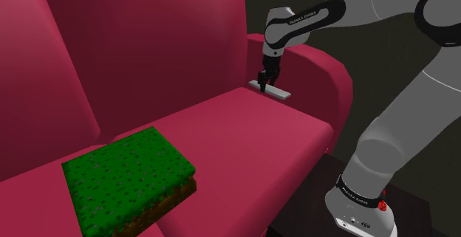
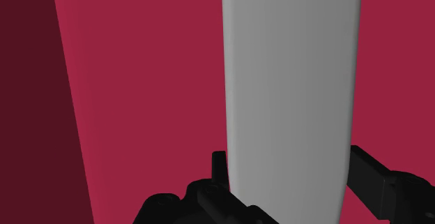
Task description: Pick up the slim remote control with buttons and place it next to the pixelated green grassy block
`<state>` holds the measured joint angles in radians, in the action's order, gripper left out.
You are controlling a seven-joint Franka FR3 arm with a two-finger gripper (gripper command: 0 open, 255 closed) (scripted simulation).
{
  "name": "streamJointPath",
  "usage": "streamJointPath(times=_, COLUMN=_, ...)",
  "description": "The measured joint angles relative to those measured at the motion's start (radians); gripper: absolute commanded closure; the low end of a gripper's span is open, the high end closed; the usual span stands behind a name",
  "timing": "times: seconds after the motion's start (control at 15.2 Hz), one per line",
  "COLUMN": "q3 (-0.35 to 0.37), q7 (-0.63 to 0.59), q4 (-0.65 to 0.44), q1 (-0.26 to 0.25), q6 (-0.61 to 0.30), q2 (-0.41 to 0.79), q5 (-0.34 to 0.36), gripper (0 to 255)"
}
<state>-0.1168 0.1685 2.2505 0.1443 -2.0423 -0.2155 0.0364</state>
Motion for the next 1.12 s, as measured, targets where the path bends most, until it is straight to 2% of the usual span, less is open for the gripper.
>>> streamJointPath(times=0.53, q3=0.002, q7=0.000, q4=-0.076, q1=0.000, q6=0.102, q2=-0.026, q5=0.001, gripper=255)
streamJointPath(times=1.12, q3=0.128, q7=-0.193, q4=-0.071, q1=-0.083, q6=0.113, q2=-0.039, q5=-0.030, gripper=255)
